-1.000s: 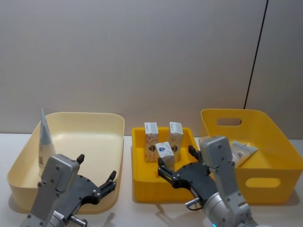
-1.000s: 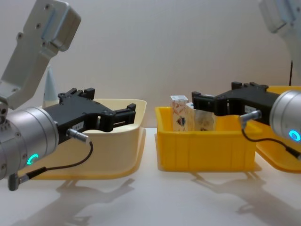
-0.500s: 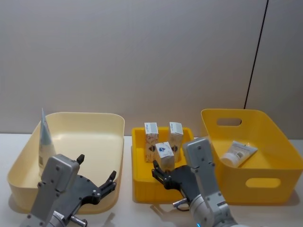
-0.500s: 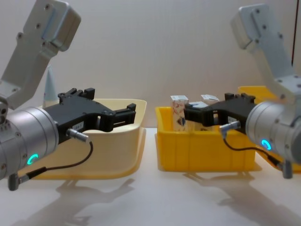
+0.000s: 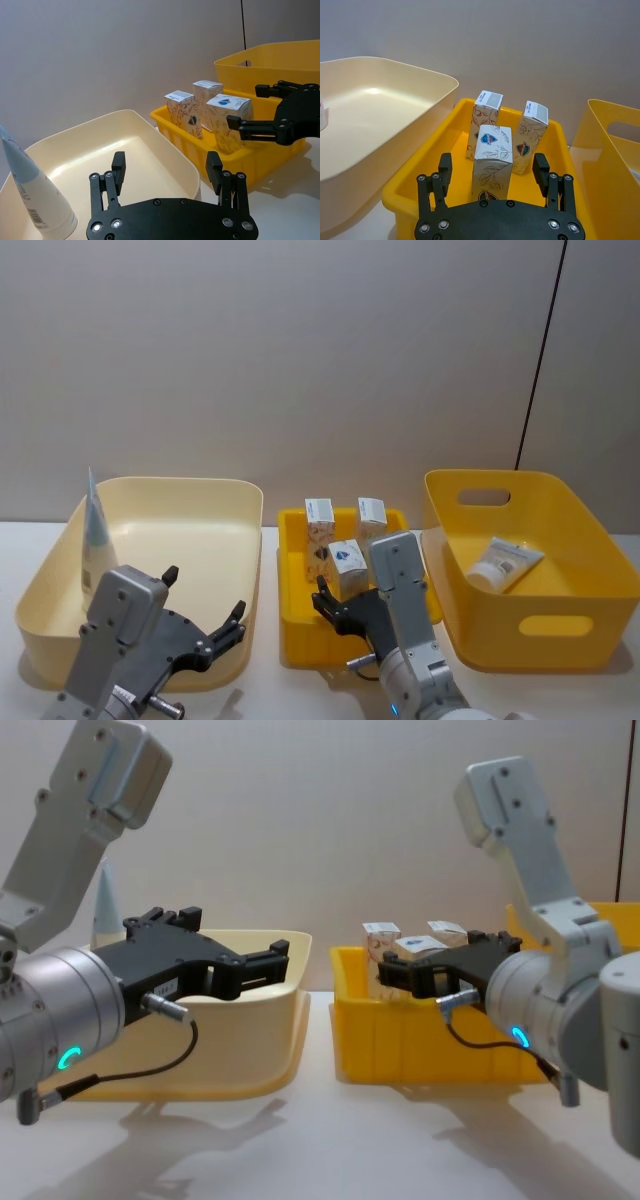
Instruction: Bimanual collaborative sorting of washing and personal care products
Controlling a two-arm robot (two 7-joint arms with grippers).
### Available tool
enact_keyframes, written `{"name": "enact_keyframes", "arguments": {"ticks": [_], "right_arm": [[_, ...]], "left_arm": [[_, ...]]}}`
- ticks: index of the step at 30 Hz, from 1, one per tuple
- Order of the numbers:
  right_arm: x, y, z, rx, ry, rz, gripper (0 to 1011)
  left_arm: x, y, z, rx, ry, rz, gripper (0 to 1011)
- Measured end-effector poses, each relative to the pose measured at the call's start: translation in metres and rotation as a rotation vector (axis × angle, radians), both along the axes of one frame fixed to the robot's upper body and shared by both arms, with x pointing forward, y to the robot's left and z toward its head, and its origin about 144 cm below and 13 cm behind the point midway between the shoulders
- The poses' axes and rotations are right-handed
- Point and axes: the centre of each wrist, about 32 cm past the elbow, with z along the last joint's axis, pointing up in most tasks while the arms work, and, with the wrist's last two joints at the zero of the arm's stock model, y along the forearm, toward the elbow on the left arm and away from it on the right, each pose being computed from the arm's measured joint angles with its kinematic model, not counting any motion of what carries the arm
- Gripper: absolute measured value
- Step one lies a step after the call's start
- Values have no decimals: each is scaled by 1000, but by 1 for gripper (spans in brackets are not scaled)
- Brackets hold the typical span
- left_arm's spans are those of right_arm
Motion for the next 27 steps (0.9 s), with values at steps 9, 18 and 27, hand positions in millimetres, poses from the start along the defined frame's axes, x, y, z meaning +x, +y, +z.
{"name": "enact_keyframes", "arguments": {"ticks": [9,18,27], "right_arm": [[7,10,-5,-2,-8,-40,1001],[12,16,-9,-4,-14,-73,998],[15,19,-11,-6,-16,-89,810]], "left_arm": [[0,0,0,0,0,0,1000],[0,0,0,0,0,0,1000],[0,0,0,0,0,0,1000]]}}
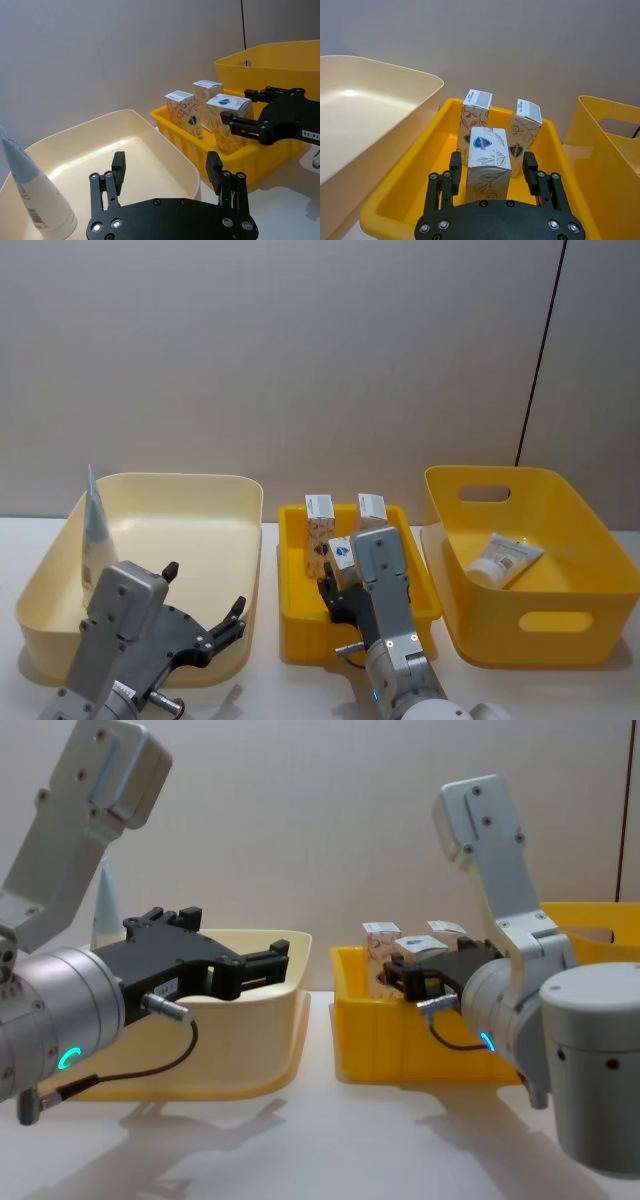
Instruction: Bimanual collaborative sorting of washing and personal care products
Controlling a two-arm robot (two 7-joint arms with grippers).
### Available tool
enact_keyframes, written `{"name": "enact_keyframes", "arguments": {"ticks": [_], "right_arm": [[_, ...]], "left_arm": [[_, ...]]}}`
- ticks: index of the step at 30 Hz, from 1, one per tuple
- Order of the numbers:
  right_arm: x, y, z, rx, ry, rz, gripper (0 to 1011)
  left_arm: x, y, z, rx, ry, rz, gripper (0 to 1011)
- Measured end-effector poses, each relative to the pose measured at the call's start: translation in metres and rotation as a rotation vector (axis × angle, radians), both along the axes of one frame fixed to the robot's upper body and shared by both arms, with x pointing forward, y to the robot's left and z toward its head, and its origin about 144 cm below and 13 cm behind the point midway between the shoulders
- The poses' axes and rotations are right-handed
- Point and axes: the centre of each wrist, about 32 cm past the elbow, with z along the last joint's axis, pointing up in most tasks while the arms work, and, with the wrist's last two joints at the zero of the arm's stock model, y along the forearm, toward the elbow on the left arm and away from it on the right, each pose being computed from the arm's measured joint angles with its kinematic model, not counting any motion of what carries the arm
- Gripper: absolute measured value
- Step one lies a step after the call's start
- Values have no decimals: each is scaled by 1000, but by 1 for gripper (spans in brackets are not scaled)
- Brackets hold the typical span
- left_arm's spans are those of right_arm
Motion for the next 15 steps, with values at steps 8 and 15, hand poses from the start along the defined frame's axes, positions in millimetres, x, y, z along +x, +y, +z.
{"name": "enact_keyframes", "arguments": {"ticks": [8,15], "right_arm": [[1,1,-1,0,-1,-6,555],[1,1,-1,3,-7,-7,444]], "left_arm": [[0,0,0,0,0,0,1000],[0,0,0,0,0,0,1000]]}}
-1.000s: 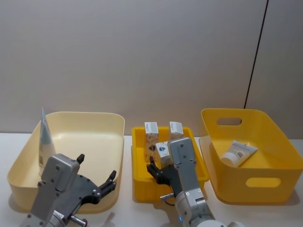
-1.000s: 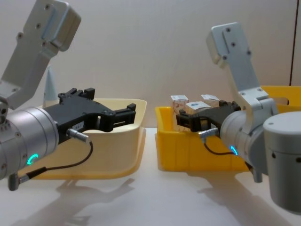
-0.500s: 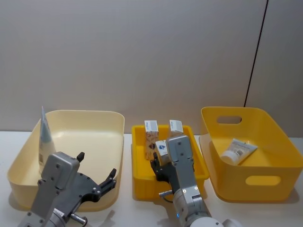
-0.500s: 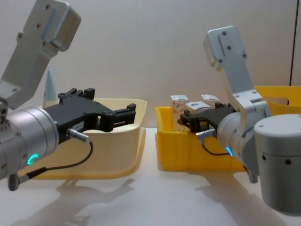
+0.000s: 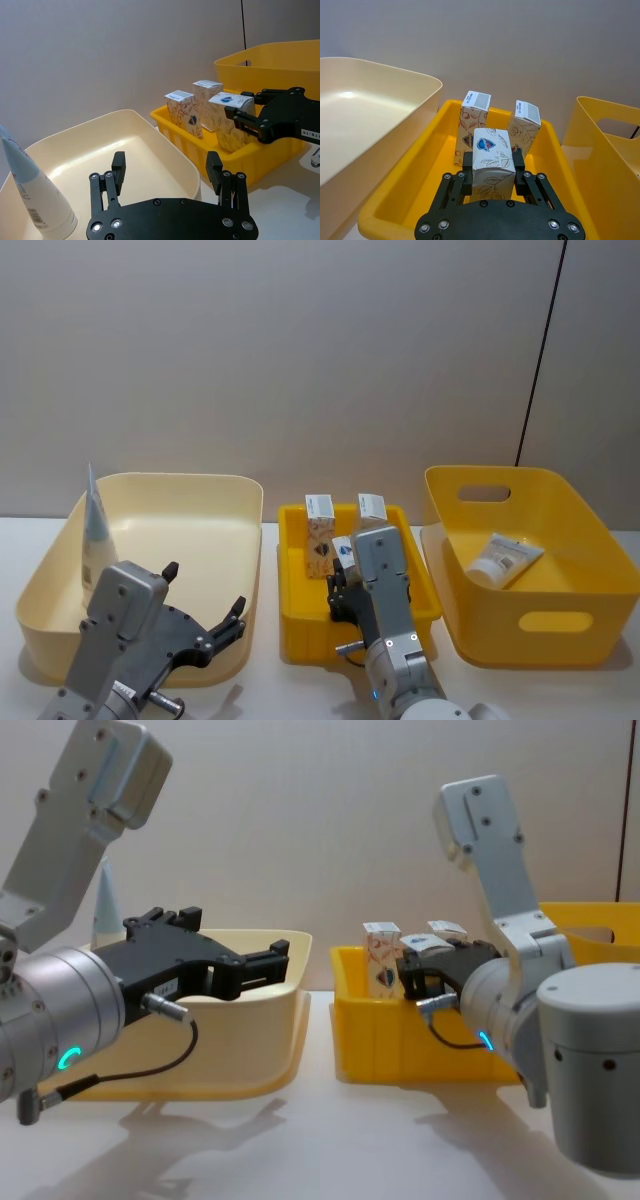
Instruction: Bimanual collaborative sorting of washing and personal care products
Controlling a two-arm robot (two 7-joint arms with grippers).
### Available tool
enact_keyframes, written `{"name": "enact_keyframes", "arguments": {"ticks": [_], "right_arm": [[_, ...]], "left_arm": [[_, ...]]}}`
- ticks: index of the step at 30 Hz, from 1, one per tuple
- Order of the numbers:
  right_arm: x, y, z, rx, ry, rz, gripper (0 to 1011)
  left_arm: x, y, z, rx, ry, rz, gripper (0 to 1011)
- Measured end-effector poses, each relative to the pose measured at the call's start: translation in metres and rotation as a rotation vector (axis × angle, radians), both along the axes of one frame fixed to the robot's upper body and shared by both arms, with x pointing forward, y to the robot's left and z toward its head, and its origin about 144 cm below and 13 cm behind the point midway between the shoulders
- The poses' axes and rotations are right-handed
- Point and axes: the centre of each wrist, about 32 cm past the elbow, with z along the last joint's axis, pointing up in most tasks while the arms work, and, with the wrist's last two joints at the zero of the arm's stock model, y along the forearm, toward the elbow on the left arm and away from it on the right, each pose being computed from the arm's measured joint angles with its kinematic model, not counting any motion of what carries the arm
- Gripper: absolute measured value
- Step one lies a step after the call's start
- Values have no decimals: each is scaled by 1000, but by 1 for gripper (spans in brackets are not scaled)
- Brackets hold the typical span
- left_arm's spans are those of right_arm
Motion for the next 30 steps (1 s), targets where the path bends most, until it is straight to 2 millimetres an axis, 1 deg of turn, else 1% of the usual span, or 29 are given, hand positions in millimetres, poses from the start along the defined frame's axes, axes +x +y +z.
{"name": "enact_keyframes", "arguments": {"ticks": [10,17,24,25,27,30], "right_arm": [[-4,-7,3,26,-66,21,444],[-9,-17,8,69,-145,42,444],[-13,-34,19,122,-247,52,444],[-13,-34,19,122,-247,52,444],[-15,-43,25,143,-294,47,444],[-16,-52,30,158,-329,35,444]], "left_arm": [[0,0,0,0,0,0,1000],[0,0,0,0,0,0,1000],[0,0,0,0,0,0,1000],[0,0,0,0,0,0,1000],[0,0,0,0,0,0,1000],[0,0,0,0,0,0,1000]]}}
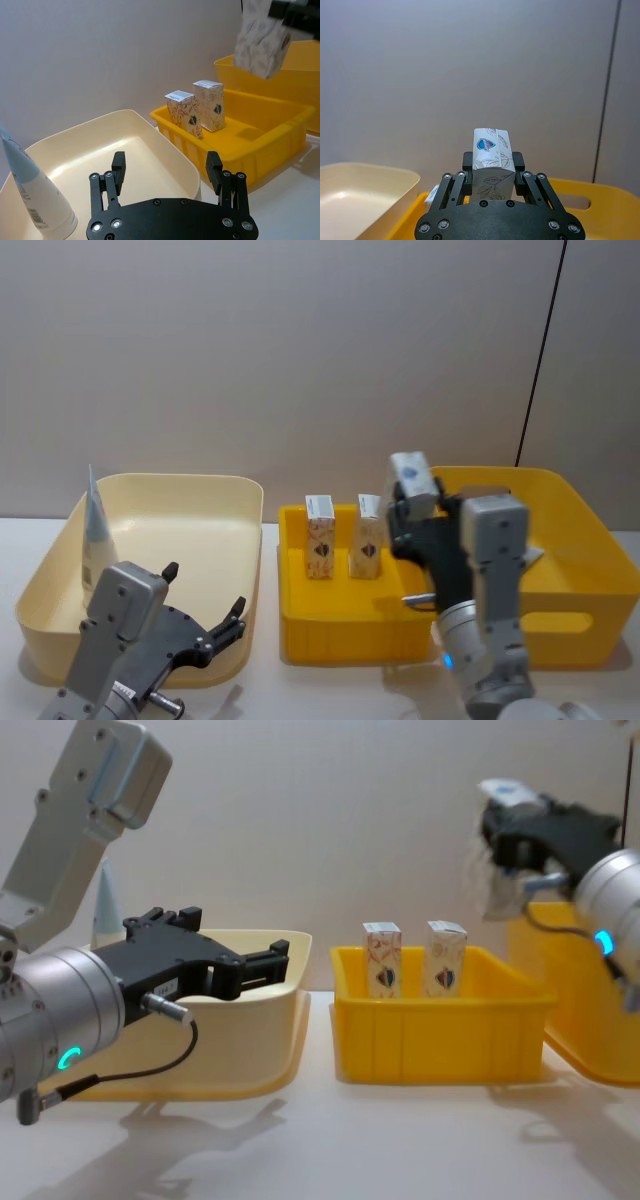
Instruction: Bimanual collaborative sorting of washing and personal care products
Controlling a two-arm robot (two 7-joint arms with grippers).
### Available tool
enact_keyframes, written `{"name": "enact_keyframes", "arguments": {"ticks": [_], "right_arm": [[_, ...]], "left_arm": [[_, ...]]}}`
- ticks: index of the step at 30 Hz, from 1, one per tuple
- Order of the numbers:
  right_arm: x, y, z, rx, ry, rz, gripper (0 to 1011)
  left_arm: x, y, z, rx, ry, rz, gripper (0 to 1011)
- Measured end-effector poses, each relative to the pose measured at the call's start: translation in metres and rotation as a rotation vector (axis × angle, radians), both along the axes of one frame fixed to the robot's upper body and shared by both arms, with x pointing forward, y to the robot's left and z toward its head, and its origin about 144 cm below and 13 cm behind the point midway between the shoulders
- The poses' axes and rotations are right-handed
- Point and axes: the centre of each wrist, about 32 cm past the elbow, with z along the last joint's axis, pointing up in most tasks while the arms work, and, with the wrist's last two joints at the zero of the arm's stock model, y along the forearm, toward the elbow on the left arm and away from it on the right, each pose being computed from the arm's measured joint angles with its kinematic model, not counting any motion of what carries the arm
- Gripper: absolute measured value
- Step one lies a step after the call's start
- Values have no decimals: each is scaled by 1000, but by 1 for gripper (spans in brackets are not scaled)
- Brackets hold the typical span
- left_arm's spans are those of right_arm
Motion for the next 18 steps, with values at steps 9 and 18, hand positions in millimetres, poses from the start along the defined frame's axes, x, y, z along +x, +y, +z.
{"name": "enact_keyframes", "arguments": {"ticks": [9,18], "right_arm": [[-5,-35,16,49,-98,-77,444],[-10,-65,26,69,-145,-189,444]], "left_arm": [[0,0,0,0,0,0,1000],[0,0,0,0,0,0,1000]]}}
